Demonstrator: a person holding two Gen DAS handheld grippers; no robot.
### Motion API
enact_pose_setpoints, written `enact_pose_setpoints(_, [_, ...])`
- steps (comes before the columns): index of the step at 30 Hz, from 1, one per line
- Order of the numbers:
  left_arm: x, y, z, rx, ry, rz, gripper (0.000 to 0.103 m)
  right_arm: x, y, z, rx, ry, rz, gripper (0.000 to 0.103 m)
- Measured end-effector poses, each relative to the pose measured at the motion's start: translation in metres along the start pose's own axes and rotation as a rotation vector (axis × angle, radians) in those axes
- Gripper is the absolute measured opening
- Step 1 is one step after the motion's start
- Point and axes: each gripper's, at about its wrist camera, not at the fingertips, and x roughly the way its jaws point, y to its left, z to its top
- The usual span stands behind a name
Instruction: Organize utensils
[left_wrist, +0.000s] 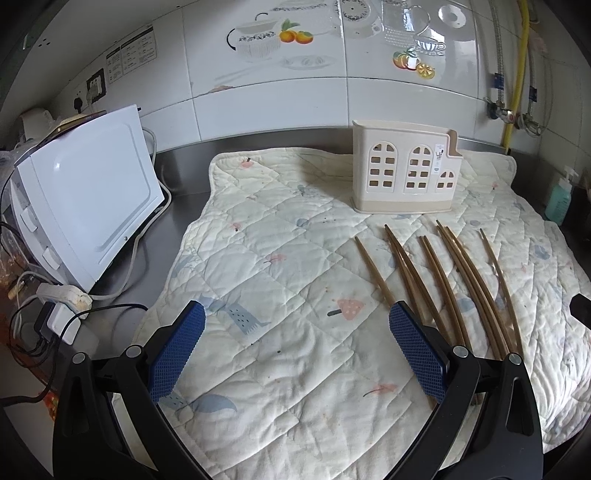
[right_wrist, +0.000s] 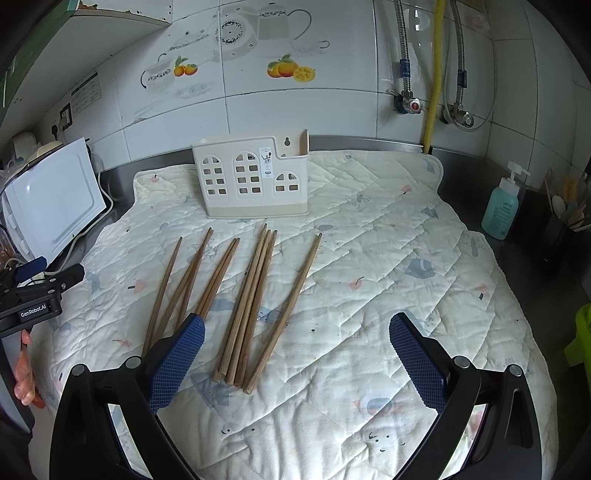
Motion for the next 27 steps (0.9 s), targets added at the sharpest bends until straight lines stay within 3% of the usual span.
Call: enact_pose_setpoints(27, [0.001, 0.0063, -0.0021, -0.038, 0.005, -0.012, 0.098, 0.0008, 0.0009, -0.0039, 0.004, 0.003, -0.002, 0.097])
